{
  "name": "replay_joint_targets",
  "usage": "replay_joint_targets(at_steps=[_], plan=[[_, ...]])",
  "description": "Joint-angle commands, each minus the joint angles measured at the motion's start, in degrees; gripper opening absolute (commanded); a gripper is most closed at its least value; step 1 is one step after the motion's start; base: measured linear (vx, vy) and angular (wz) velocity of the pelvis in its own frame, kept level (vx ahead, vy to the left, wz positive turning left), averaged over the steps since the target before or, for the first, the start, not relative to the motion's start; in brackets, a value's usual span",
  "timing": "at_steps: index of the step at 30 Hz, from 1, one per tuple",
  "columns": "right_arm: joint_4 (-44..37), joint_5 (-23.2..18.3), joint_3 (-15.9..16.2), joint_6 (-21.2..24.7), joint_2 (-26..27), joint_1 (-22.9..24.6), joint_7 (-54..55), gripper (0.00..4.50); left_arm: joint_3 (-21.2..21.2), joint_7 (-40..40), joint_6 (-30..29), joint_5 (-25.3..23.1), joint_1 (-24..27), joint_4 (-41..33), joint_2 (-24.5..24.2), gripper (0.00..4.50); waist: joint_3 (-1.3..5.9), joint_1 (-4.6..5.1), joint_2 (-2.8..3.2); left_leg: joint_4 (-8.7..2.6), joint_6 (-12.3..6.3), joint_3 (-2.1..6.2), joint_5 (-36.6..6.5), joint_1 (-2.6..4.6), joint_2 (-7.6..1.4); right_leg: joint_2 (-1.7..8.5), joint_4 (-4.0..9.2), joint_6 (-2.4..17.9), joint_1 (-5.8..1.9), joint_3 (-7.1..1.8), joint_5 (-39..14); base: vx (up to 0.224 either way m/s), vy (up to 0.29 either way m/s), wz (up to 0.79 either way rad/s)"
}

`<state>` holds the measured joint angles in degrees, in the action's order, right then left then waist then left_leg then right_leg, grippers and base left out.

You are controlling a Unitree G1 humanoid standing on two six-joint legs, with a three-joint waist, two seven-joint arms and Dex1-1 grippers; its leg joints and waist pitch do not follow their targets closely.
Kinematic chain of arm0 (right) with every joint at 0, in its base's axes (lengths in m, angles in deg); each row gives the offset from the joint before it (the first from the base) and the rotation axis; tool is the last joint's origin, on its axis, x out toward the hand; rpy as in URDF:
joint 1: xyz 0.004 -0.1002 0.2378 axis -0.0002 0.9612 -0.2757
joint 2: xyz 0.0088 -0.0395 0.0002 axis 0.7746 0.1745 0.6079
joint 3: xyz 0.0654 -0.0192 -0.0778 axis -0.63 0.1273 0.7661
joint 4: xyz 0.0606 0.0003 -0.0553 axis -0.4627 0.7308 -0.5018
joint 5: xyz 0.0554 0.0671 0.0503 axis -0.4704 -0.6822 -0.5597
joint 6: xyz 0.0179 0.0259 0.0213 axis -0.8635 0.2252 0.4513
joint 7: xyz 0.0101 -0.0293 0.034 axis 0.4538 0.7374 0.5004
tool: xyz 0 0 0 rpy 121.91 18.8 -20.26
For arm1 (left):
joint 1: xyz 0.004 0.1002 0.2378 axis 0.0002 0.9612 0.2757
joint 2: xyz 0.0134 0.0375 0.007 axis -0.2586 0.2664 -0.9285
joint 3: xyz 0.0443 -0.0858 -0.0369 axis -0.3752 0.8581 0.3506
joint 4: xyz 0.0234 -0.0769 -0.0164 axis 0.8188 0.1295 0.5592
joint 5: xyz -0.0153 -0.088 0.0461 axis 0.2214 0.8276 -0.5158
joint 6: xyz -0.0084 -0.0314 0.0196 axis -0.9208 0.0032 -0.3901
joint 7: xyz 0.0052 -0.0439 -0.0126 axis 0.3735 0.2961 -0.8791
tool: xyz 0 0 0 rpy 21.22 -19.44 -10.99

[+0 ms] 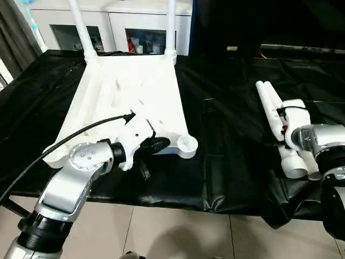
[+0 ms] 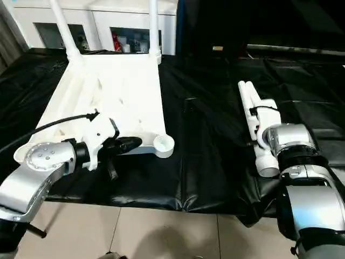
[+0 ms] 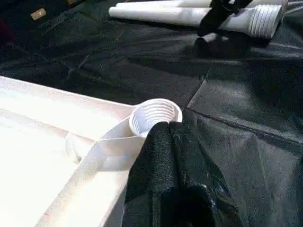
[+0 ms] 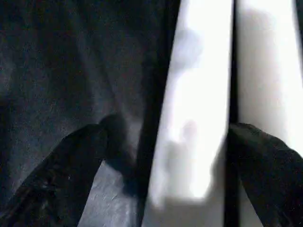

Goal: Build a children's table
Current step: Pick table leg

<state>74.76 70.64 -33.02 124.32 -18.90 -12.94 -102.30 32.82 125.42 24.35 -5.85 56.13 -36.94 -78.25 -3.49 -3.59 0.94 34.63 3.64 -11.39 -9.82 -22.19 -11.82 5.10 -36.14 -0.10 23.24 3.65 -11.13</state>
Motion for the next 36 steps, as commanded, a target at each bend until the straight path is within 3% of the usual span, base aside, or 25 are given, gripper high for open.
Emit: replay_joint_targets(at_steps=[1,6,9,11,12,15,16,26,30,31,36], plan=[[2.40,-0.22,-0.51,-0.88,0.33,-1.29,-1.08,4.17,-0.66,0.65,-0.86,0.40,-0.28,-1.66,-0.87,0.00,4.29,-0.32,-1.21,-3.05,-0.92,0.21,-8.11,0.80,-0.84,2.24,3.86,14.00,-2.78,-2.06,-9.21,0.000,0.000,0.00],[5.09,0.08,-0.33,-1.81,0.63,-1.49,-2.60,3.74,-1.44,3.14,-1.84,1.85,-0.28,-3.36,-1.78,0.00,4.30,-0.50,-1.25,-3.06,-0.86,0.24,-7.75,0.75,-0.92,2.27,3.69,14.13,-2.79,-2.00,-9.08,0.000,0.000,0.00],[5.93,0.63,0.17,-2.30,0.65,-1.42,-2.81,3.46,-2.08,5.39,-2.46,3.01,0.00,-4.47,-2.67,0.00,4.29,-0.46,-1.67,-3.07,-0.55,0.15,-8.15,0.85,-0.97,2.21,3.74,14.12,-2.68,-2.03,-9.47,0.000,0.000,0.00],[7.03,0.87,0.25,-2.48,0.61,-1.71,-3.00,3.34,-2.57,7.21,-1.99,3.65,0.15,-5.19,-3.62,0.00,4.26,-0.56,-1.55,-3.13,-0.27,0.22,-8.57,0.87,-0.98,2.26,3.72,14.01,-2.65,-1.99,-10.07,0.000,0.000,0.00],[7.95,1.17,0.35,-2.57,0.52,-1.96,-3.10,3.26,-2.72,8.54,-2.30,4.68,0.08,-5.68,-4.19,0.00,4.28,-0.50,-1.87,-3.10,-0.24,0.15,-8.55,0.81,-0.96,2.23,3.71,13.97,-2.68,-2.02,-10.02,0.000,0.000,0.00],[8.34,1.10,0.09,-2.81,0.45,-2.07,-2.85,3.08,-2.46,9.57,-3.28,5.95,-0.35,-6.01,-4.45,0.00,4.22,-0.57,-1.77,-3.15,0.15,0.16,-8.73,0.86,-1.00,2.21,3.68,13.82,-2.63,-2.05,-10.20,0.000,0.000,0.00],[8.59,0.92,-0.28,-3.10,0.41,-2.17,-2.41,2.96,-2.37,9.86,-3.64,6.27,-0.67,-6.02,-4.47,0.21,4.25,-0.61,-1.73,-3.13,0.24,0.16,-8.64,0.90,-1.01,2.23,3.63,13.84,-2.63,-2.07,-9.93,0.000,0.000,0.00],[10.33,-2.48,-4.74,-6.82,0.73,-2.60,-1.56,2.02,-0.40,7.12,-4.34,7.20,-2.60,-3.69,-2.52,1.16,4.34,-1.14,-2.09,-3.10,0.30,0.15,-8.00,0.79,-0.91,2.21,3.50,13.56,-2.77,-2.07,-8.59,0.000,0.000,0.00],[9.85,-5.10,-7.55,-8.52,1.62,-2.20,-3.19,1.90,3.09,2.26,-6.45,8.47,-4.58,0.67,1.31,1.37,4.42,-1.29,-2.13,-3.05,-0.06,0.16,-8.05,0.82,-0.89,2.23,3.50,13.63,-2.78,-2.07,-8.40,0.000,0.000,0.00],[9.58,-6.69,-9.06,-8.45,2.12,-2.30,-4.33,1.84,4.81,0.58,-6.72,9.60,-5.67,2.49,3.33,1.66,4.39,-1.30,-2.29,-2.99,-0.14,0.01,-8.54,0.95,-0.82,2.22,3.61,13.74,-2.76,-2.16,-8.66,0.000,0.000,0.00],[7.57,-12.64,-14.07,-8.93,4.30,-2.25,-9.19,1.84,9.29,-3.92,-9.00,13.17,-9.50,7.07,8.23,1.85,4.57,-1.76,-2.61,-2.94,-1.23,0.06,-7.12,0.82,-0.94,2.27,3.30,14.27,-2.93,-2.08,-6.57,0.000,0.000,0.00]])
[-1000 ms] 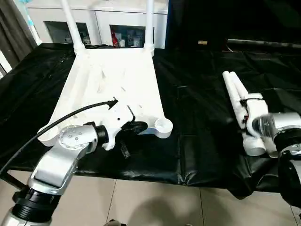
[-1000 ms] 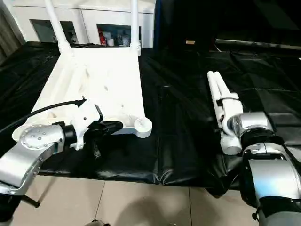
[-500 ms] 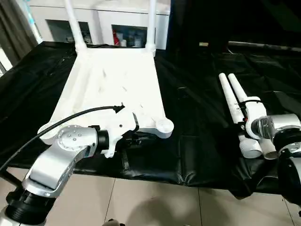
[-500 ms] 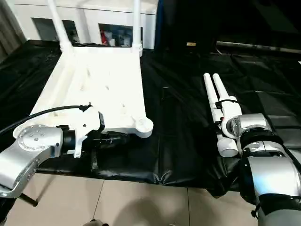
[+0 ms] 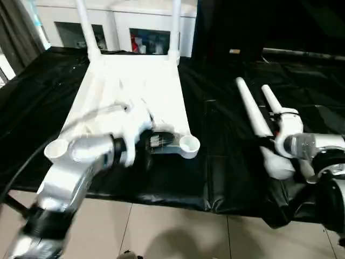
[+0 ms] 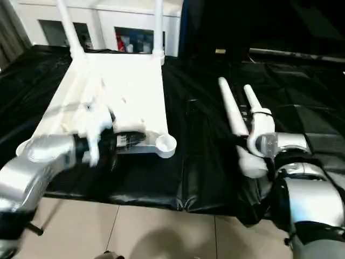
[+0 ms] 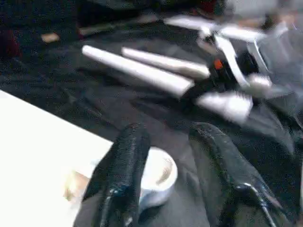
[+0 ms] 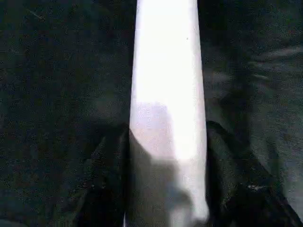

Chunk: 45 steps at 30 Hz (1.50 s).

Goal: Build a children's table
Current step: Pick table leg

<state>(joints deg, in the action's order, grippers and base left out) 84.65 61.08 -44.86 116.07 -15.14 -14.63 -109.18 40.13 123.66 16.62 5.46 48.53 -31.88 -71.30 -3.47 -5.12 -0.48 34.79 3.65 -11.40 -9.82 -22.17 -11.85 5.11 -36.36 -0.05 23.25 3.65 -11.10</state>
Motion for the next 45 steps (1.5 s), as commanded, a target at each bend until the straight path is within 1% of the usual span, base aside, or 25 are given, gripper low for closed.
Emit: replay_joint_targets(at_steps=[1,2,4,7,8,9,10,11,12,13,14,16,17,20,21,22,23,25,27,30,33,34,38,39,45], plan=[[-2.64,-3.65,-2.57,-0.61,0.81,-0.49,-2.99,1.84,2.47,-2.58,-1.59,2.34,-2.35,2.50,1.80,2.11,4.61,-0.36,-0.99,-3.06,-1.64,0.10,-6.81,0.89,-0.93,2.27,3.51,14.55,-2.90,-2.06,-5.83,0.000,0.000,0.00],[-4.43,-6.40,-4.29,-0.44,2.18,-0.04,-6.77,1.84,5.00,-4.61,-3.72,4.97,-4.54,4.82,4.42,2.15,4.57,-0.29,-1.26,-2.95,-2.05,-0.12,-6.58,0.69,-0.76,2.13,3.44,14.75,-3.08,-2.12,-4.91,0.000,0.000,0.00],[-7.58,-8.89,-5.30,-1.00,3.75,1.14,-11.65,1.84,6.90,-5.81,-5.54,7.22,-6.47,6.71,6.44,2.16,4.83,-0.54,-1.25,-2.91,-3.20,0.18,-5.03,0.58,-0.96,2.38,3.08,15.26,-3.30,-1.99,-2.86,0.000,0.000,0.00],[-12.59,-11.67,-4.94,1.83,5.40,3.09,-18.02,1.84,8.00,-6.04,-7.39,8.90,-8.29,8.80,7.87,2.51,4.75,-0.81,-1.42,-2.87,-4.44,0.14,-4.15,0.69,-1.00,2.31,3.15,15.57,-3.14,-1.93,-2.39,0.000,0.000,0.00],[-17.88,-14.19,-3.99,4.16,6.62,5.40,-22.30,1.84,7.90,-5.86,-7.87,8.98,-9.39,10.35,8.51,2.57,4.72,-0.90,-1.57,-2.91,-4.86,0.17,-3.87,0.72,-1.00,2.26,3.21,15.57,-3.18,-1.93,-2.28,0.000,0.000,0.00],[-17.88,-14.19,-3.99,4.16,6.62,5.40,-22.30,1.84,7.90,-5.86,-7.87,8.98,-9.39,10.35,8.51,2.59,4.70,-1.21,-1.54,-2.90,-5.08,0.13,-3.83,0.78,-1.00,2.28,3.35,15.04,-3.23,-1.98,-2.36,0.000,0.000,0.00],[-24.83,-17.41,-2.43,7.47,7.97,8.48,-26.11,1.84,7.96,-5.84,-8.56,9.29,-10.78,12.40,9.43,2.59,4.62,-1.49,-1.26,-3.01,-5.36,0.12,-3.69,0.98,-0.97,2.13,3.58,14.29,-3.12,-2.04,-2.26,0.000,0.000,0.00],[-34.91,-22.68,-0.41,12.52,9.82,13.03,-30.45,1.84,8.27,-6.41,-9.24,9.81,-13.05,15.78,10.95,2.69,4.85,-1.64,-0.96,-2.94,-5.08,0.38,-3.54,1.04,-1.24,2.44,3.14,14.50,-3.15,-2.03,-1.92,0.000,0.000,0.00],[-34.91,-22.68,-0.41,12.52,9.82,13.03,-30.45,1.83,8.27,-6.41,-9.24,9.81,-13.05,15.78,10.95,2.96,4.77,-2.17,-1.05,-3.10,-5.16,0.32,-4.35,1.44,-1.24,2.32,3.65,14.09,-3.10,-2.02,-1.82,0.000,0.000,0.00],[-39.17,-25.69,0.16,15.32,10.57,14.95,-32.13,1.83,8.30,-6.72,-9.57,9.96,-14.38,17.55,11.64,2.96,4.80,-1.94,-1.16,-3.39,-4.60,0.58,-4.66,1.13,-1.41,2.52,3.40,14.67,-3.13,-1.84,-2.21,0.000,0.000,0.00],[-40.93,-27.03,0.30,16.08,10.90,15.73,-32.89,1.83,8.30,-6.76,-9.72,10.05,-14.90,18.20,11.94,3.00,4.79,-2.26,-1.07,-3.41,-3.66,0.54,-5.49,1.39,-1.48,2.73,3.58,14.70,-3.03,-1.89,-3.42,0.000,0.000,0.00],[-40.98,-27.06,0.30,16.10,10.91,15.75,-32.92,1.83,8.30,-6.76,-9.73,10.05,-14.91,18.22,11.95,3.05,4.67,-2.37,-1.23,-3.58,-2.30,0.57,-6.12,1.27,-1.53,2.89,3.76,14.60,-3.02,-1.87,-5.05,0.000,0.000,0.00],[-43.32,-28.78,0.30,17.34,11.34,16.73,-33.95,1.83,8.48,-7.10,-10.10,10.27,-15.72,19.26,12.46,3.36,4.50,-2.48,-1.07,-3.64,-1.51,0.51,-6.85,1.34,-1.45,2.84,3.99,14.10,-2.87,-1.91,-6.62,0.000,0.000,0.00],[-44.66,-29.36,0.47,18.06,11.47,17.22,-34.50,1.83,8.77,-7.59,-10.23,10.46,-16.40,20.09,12.92,3.44,4.46,-2.73,-1.16,-3.83,-0.43,0.62,-8.04,1.36,-1.39,3.15,4.43,12.32,-2.92,-2.06,-9.58,0.000,0.000,0.00],[-46.39,-29.68,0.59,19.00,11.58,17.94,-35.13,1.83,9.40,-8.35,-10.56,11.30,-17.29,20.97,13.54,3.57,4.40,-2.75,-1.21,-3.83,-0.32,0.61,-7.95,1.26,-1.30,3.11,4.47,12.07,-2.95,-2.09,-9.59,0.000,0.000,0.00],[-47.49,-29.55,0.97,19.49,11.57,18.45,-35.51,1.83,9.86,-8.63,-10.87,12.10,-18.00,21.27,14.05,3.84,4.51,-3.11,-1.24,-3.75,-0.18,0.58,-7.69,1.53,-1.29,3.11,4.45,11.80,-2.82,-2.15,-9.03,0.000,0.000,0.00],[-48.82,-29.76,1.00,20.16,11.62,19.09,-35.32,1.83,10.03,-8.45,-11.02,12.16,-18.36,21.45,14.23,3.88,4.55,-2.99,-1.35,-3.87,-0.26,0.76,-7.04,1.11,-1.27,3.17,4.25,11.88,-3.10,-2.06,-8.15,0.000,0.000,0.00],[-50.45,-29.79,1.33,20.69,11.59,19.95,-34.94,1.83,10.13,-8.28,-11.11,11.94,-18.70,21.81,14.41,3.92,4.51,-3.02,-1.48,-3.90,-0.35,0.82,-6.19,1.03,-1.23,3.18,4.25,11.32,-3.17,-2.07,-7.55,0.000,0.000,0.00],[-51.83,-30.18,1.64,21.16,11.48,20.66,-34.28,1.83,10.27,-8.31,-11.05,11.84,-18.98,22.37,14.51,4.25,4.54,-2.99,-1.39,-3.89,-0.26,0.78,-6.21,1.10,-1.18,3.19,4.39,11.01,-3.13,-2.07,-7.77,0.000,0.000,0.00],[-54.08,-29.88,2.86,20.57,11.65,21.76,-31.87,1.83,10.61,-8.85,-11.05,12.17,-19.29,23.12,14.72,4.42,4.54,-3.00,-1.52,-3.88,-0.30,0.77,-5.66,1.08,-1.17,3.23,4.31,11.13,-3.15,-2.08,-7.11,0.000,0.000,0.00],[-54.77,-28.39,3.68,19.52,12.15,21.91,-30.52,1.83,10.63,-9.12,-11.42,12.58,-19.18,22.87,14.74,4.42,4.57,-2.87,-1.50,-3.89,-0.19,0.76,-5.42,1.06,-1.15,3.20,4.27,11.11,-3.11,-2.06,-6.95,0.000,0.000,0.00],[-55.28,-26.34,4.76,18.08,12.54,22.04,-28.99,1.83,10.95,-9.78,-12.23,13.06,-19.07,22.46,14.95,4.17,4.52,-2.86,-1.46,-3.93,-0.11,0.74,-5.74,1.09,-1.16,3.22,4.33,11.26,-3.08,-2.05,-7.25,0.000,0.000,0.00],[-55.72,-23.17,6.38,15.52,13.08,21.88,-26.17,1.83,11.49,-11.36,-13.19,13.33,-19.09,21.78,15.51,3.90,4.39,-2.75,-1.48,-4.06,0.50,0.76,-6.73,1.11,-1.18,3.22,4.50,10.80,-3.05,-2.07,-8.55,0.000,0.000,0.00],[-56.95,-22.90,6.94,15.40,13.45,21.86,-24.86,1.83,11.53,-11.91,-13.69,13.63,-18.98,21.12,15.89,3.73,4.33,-2.74,-1.43,-4.12,0.73,0.80,-7.10,1.18,-1.23,3.21,4.57,10.43,-2.97,-2.09,-9.14,0.000,0.000,0.00],[-58.15,-23.85,7.18,15.76,13.55,21.85,-23.90,1.83,11.53,-11.55,-13.96,14.24,-19.08,21.05,15.82,3.39,4.37,-2.80,-1.33,-4.14,0.36,0.82,-6.69,1.17,-1.19,3.11,4.52,10.11,-3.00,-2.15,-8.27,0.000,0.000,0.00]])
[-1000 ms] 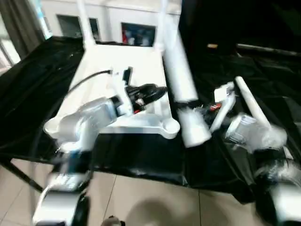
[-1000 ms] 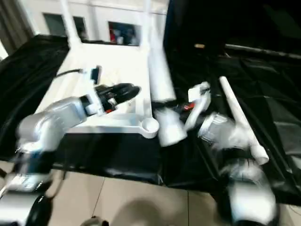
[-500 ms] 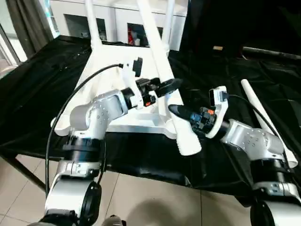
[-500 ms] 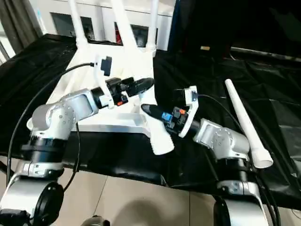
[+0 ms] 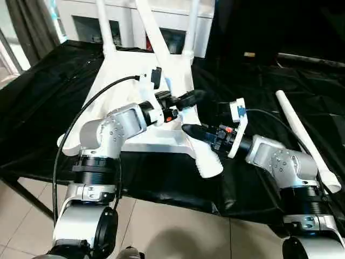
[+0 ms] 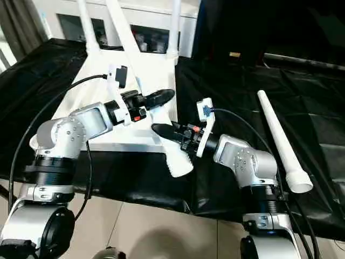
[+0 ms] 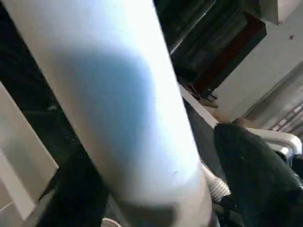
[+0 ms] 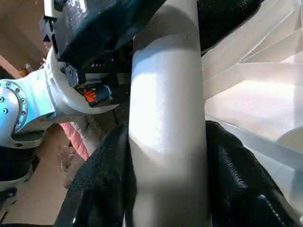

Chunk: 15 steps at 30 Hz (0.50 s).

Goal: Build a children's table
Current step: Pick table leg

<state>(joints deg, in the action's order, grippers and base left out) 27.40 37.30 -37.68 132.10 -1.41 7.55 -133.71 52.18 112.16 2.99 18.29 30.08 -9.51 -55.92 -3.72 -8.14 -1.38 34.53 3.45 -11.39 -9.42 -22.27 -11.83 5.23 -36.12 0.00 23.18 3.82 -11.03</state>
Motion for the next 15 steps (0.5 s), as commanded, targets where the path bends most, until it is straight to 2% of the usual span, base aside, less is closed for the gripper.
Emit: replay_joint_targets(at_steps=[1,7,15], plan=[[-0.76,0.05,-0.06,-0.49,-0.19,-0.34,0.68,1.83,-0.48,-0.08,-0.28,1.37,-0.68,-1.21,0.38,3.17,4.62,0.25,-0.52,-3.88,0.54,0.79,-7.07,1.18,-1.17,2.97,4.25,10.13,-3.01,-2.29,-7.92,0.000,0.000,0.00],[-0.65,0.36,-0.21,-1.20,-0.75,0.02,1.03,1.83,1.11,-0.62,-0.64,1.82,-1.48,-0.45,-0.02,2.75,4.60,0.31,-0.28,-3.92,0.79,0.83,-7.63,1.22,-1.18,2.97,4.25,10.27,-3.00,-2.29,-7.90,0.000,0.000,0.00],[-1.54,1.53,0.51,-3.21,-1.17,0.37,2.38,1.83,1.43,-1.05,0.68,1.35,-2.46,-0.18,0.25,2.23,4.58,0.34,-0.39,-3.93,0.85,0.81,-7.96,1.23,-1.18,2.98,4.34,10.31,-3.04,-2.30,-8.07,0.000,0.000,0.00]])
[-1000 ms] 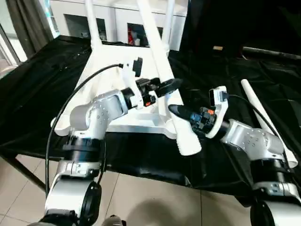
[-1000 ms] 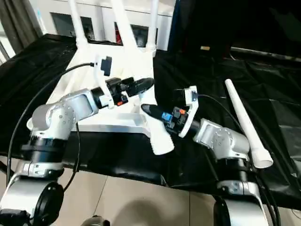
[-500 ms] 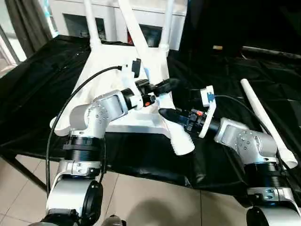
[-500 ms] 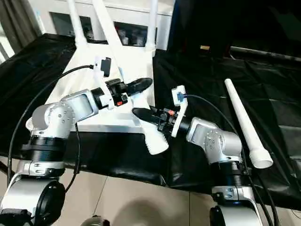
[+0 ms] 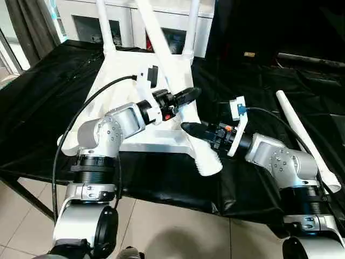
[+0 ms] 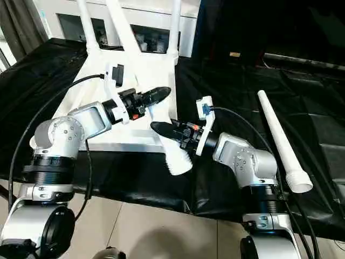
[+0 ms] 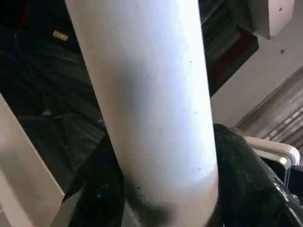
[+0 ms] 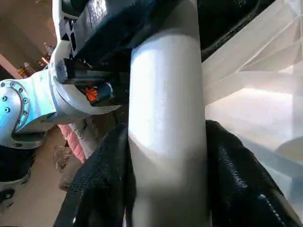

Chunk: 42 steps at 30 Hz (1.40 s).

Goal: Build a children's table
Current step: Pick table leg

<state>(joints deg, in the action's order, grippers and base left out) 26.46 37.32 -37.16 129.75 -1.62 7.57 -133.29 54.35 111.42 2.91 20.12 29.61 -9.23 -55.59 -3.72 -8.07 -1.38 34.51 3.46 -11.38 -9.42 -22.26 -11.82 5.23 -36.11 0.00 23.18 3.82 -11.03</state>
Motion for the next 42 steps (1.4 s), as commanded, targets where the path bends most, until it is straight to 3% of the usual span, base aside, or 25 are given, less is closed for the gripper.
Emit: replay_joint_targets(at_steps=[1,5,6,9,10,12,14,18,20,24,42], plan=[[-0.66,2.00,0.21,-1.51,-1.02,0.41,2.21,1.83,-1.08,-0.28,1.05,-0.94,-2.17,-0.41,-0.33,2.19,4.56,0.28,-0.39,-3.93,0.88,0.81,-8.01,1.25,-1.20,2.98,4.35,10.18,-2.99,-2.30,-8.24,0.000,0.000,0.00],[-0.56,1.69,0.40,-0.60,-1.14,0.37,2.15,1.83,-2.88,-0.10,2.36,-2.74,-2.71,-0.68,-1.21,2.10,4.54,0.35,-0.44,-3.99,0.82,0.82,-7.86,1.20,-1.19,2.92,4.40,9.56,-3.01,-2.34,-8.67,0.000,0.000,0.00],[-0.46,1.70,0.53,-0.39,-1.35,0.18,2.13,2.39,-3.60,0.29,2.88,-3.33,-2.90,-0.87,-1.59,2.08,4.57,0.27,-0.56,-3.94,0.74,0.81,-7.59,1.23,-1.20,2.96,4.32,9.67,-3.01,-2.33,-8.37,0.000,0.000,0.00],[-0.37,1.42,0.92,0.42,-1.99,-0.52,1.60,2.55,-5.16,1.31,3.65,-4.39,-3.26,-1.41,-2.44,2.06,4.54,0.28,-0.60,-3.96,0.70,0.81,-6.95,1.27,-1.19,2.89,4.35,9.68,-2.98,-2.31,-8.06,0.000,0.000,0.00],[-0.36,2.05,1.55,0.00,-2.53,-0.71,1.65,2.73,-5.58,1.77,3.72,-4.51,-3.48,-1.43,-2.64,2.00,4.49,0.39,-0.86,-3.97,0.74,0.74,-7.18,1.22,-1.17,2.85,4.37,9.43,-3.05,-2.36,-8.22,0.000,0.000,0.00],[-0.09,3.49,2.81,-0.53,-3.61,-1.17,1.77,2.94,-6.91,2.66,4.26,-5.24,-3.79,-1.57,-3.29,1.91,4.50,0.32,-0.70,-3.92,0.90,0.73,-7.04,1.25,-1.17,2.94,4.35,9.15,-3.01,-2.38,-8.65,0.000,0.000,0.00],[-0.29,3.53,3.77,0.84,-5.10,-1.55,0.20,2.97,-8.46,3.99,5.15,-5.91,-3.88,-2.22,-3.91,1.89,4.48,0.39,-1.03,-3.89,0.88,0.68,-6.88,1.18,-1.14,2.92,4.38,8.91,-3.04,-2.39,-8.93,0.000,0.000,0.00],[-1.59,3.55,5.90,3.32,-8.09,-1.74,-2.68,2.98,-10.08,5.93,5.29,-5.92,-3.98,-3.65,-4.49,1.85,4.54,0.28,-0.93,-3.70,0.30,0.60,-5.99,1.17,-1.16,2.92,4.08,10.06,-3.08,-2.44,-6.80,0.000,0.000,0.00],[-1.97,3.63,6.76,3.94,-9.16,-1.81,-3.58,2.98,-10.57,6.81,5.10,-5.63,-3.96,-4.52,-4.62,1.85,4.54,0.24,-1.21,-3.69,0.06,0.64,-5.96,1.13,-1.23,2.99,4.01,10.33,-3.22,-2.39,-7.08,0.000,0.000,0.00],[-1.87,5.39,9.30,2.58,-10.62,-2.49,-5.02,2.98,-12.48,9.41,4.77,-5.20,-3.59,-6.69,-5.44,1.84,4.48,0.31,-1.16,-3.68,0.26,0.66,-6.37,1.16,-1.27,3.00,4.11,10.21,-3.07,-2.38,-8.58,0.000,0.000,0.00],[-1.15,6.98,11.59,-1.05,-8.91,-2.32,-5.42,2.98,-13.78,11.60,4.17,-4.35,-2.74,-7.93,-5.42,1.84,4.58,0.35,-1.08,-3.54,0.18,0.62,-5.82,1.15,-1.21,2.90,3.75,11.45,-3.19,-2.40,-5.91,0.000,0.000,0.00]])
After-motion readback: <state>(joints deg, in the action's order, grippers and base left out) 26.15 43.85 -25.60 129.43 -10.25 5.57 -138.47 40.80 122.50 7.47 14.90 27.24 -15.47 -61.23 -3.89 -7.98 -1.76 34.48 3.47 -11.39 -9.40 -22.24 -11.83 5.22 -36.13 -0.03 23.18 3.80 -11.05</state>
